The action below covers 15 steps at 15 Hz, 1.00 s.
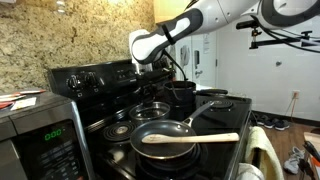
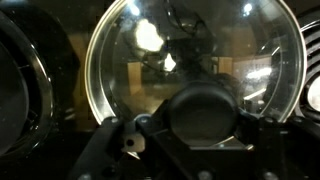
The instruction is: Pick the lid up from the stove and put it on the pot
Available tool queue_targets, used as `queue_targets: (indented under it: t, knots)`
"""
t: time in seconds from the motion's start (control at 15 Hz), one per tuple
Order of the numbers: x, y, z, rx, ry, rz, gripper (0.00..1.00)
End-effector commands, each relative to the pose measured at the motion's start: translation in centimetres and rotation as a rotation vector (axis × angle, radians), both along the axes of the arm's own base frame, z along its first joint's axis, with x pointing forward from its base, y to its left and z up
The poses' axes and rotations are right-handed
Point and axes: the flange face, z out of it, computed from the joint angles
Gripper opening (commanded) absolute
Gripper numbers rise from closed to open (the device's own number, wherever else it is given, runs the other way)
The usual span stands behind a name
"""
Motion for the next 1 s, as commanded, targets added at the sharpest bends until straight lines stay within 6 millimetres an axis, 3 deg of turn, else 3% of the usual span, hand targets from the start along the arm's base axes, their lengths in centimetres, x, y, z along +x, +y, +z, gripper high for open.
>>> queue_targets:
  t: [0.0,0.6,0.67,0.93]
  knots:
    - [-0.2,0.9,-0.3,0.002,0.009,-0.034,0.23]
    - [0.0,1.1,-0.4,0.019,-0.015,-0.086,0.23]
    - [-0.6,-3.3,3.5,0.030,-0.010,-0.112,0.23]
    - [-0.4,-8.8,6.6,0.030,-0.028,-0.177,0.23]
